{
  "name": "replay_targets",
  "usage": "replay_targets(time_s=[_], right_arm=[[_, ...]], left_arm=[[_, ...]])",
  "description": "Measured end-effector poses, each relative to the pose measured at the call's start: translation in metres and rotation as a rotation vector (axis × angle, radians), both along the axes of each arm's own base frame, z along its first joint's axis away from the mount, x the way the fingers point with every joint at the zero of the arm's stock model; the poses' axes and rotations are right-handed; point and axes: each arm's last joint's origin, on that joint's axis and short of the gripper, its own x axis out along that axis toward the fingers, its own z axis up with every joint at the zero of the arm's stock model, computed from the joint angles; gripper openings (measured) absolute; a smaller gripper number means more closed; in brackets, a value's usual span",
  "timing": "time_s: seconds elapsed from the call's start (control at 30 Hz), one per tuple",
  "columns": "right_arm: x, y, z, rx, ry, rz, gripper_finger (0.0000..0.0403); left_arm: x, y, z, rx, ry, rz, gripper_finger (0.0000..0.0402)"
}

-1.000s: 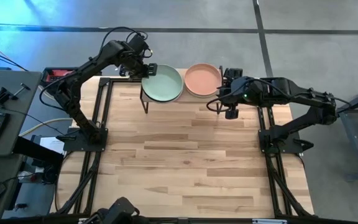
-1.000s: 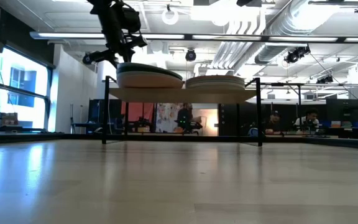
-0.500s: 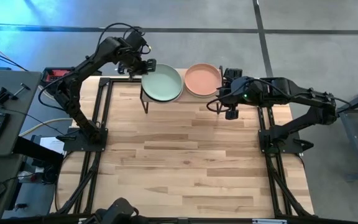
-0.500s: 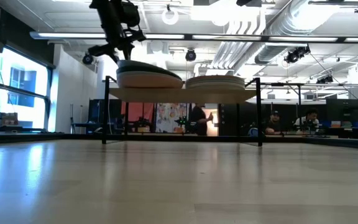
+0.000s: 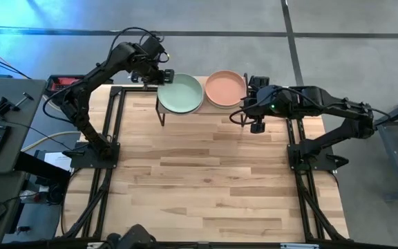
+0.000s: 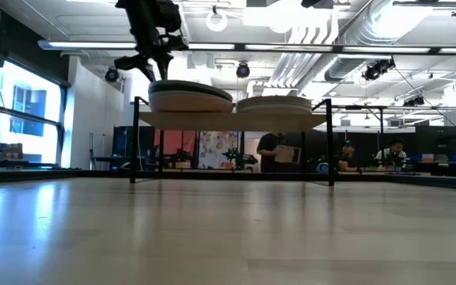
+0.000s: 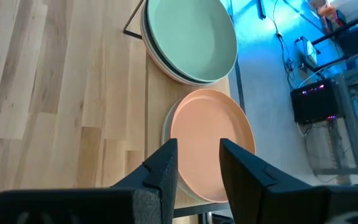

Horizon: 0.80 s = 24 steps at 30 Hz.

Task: Place and stack plates onto a shelf
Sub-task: Stack the green plate on top of the other black plate on the shelf

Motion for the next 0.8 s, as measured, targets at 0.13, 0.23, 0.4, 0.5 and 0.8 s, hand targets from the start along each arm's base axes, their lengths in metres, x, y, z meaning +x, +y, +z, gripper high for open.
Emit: replay_targets(time_s=[0.13, 0.23, 0.4, 0.5, 0.8], right_arm=[[0.0, 0.0, 0.0, 0.026, -0.015, -0.025, 0.0101], [-0.001, 0.0, -0.001, 0.028, -0.003, -0.026, 0.0101], [-0.002, 0.0, -0.002, 0.028, 0.006, -0.027, 0.0101], [-0.002, 0.0, -0.002, 0.028, 0.006, -0.027, 0.0101], [-0.002, 0.0, -0.002, 0.04, 0.012, -0.016, 0.0101]], left_arm=[[0.012, -0.01, 0.001, 0.026, -0.006, -0.078, 0.0097], [0.021, -0.019, 0.001, 0.045, 0.006, -0.095, 0.0097], [0.031, -0.027, -0.003, 0.037, 0.02, -0.091, 0.0097], [0.04, -0.025, -0.016, 0.002, 0.052, -0.097, 0.0097], [0.058, -0.024, -0.037, -0.044, 0.095, -0.114, 0.0097]])
